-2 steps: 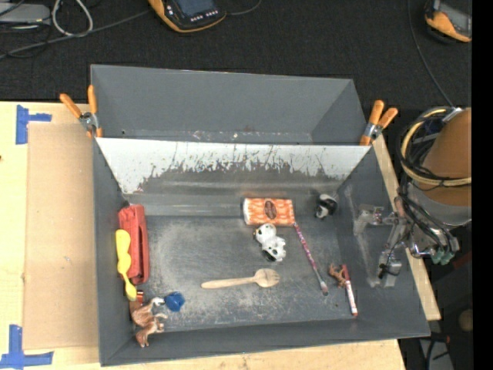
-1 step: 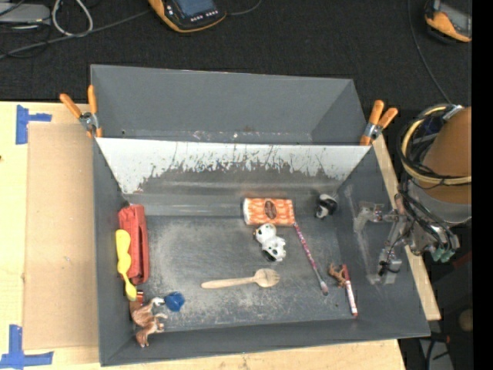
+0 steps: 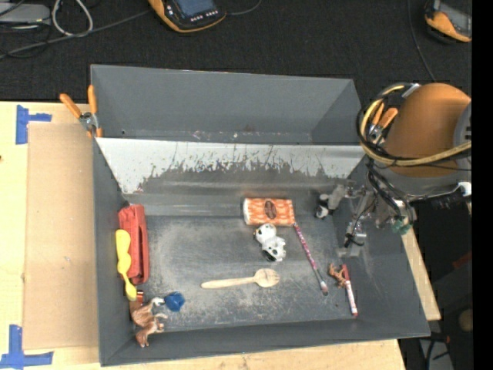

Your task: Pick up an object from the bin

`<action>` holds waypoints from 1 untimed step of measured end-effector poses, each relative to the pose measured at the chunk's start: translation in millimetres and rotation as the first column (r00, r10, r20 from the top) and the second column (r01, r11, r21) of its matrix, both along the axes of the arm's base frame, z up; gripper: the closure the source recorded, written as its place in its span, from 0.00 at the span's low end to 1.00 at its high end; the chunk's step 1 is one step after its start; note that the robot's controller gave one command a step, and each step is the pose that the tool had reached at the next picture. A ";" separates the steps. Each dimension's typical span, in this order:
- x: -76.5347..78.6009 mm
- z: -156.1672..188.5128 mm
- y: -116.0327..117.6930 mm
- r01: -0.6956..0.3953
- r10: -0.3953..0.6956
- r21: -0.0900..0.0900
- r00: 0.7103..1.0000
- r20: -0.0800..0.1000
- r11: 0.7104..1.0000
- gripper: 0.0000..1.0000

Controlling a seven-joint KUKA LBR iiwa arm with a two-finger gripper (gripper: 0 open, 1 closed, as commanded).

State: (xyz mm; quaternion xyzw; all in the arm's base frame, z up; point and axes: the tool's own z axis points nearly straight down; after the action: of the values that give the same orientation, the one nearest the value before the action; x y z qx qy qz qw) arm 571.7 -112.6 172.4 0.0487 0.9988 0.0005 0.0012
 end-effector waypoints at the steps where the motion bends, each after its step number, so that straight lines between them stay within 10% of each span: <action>1: -1.9 -52.4 27.9 0.018 -0.018 -0.002 1.000 -0.001 1.000 0.00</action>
Offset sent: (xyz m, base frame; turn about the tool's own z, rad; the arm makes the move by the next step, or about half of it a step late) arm 0.0076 0.0701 -0.0718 0.0155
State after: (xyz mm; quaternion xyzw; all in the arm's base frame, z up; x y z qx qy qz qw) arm 569.8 -84.6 120.1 0.0578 0.9983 -0.0003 0.0009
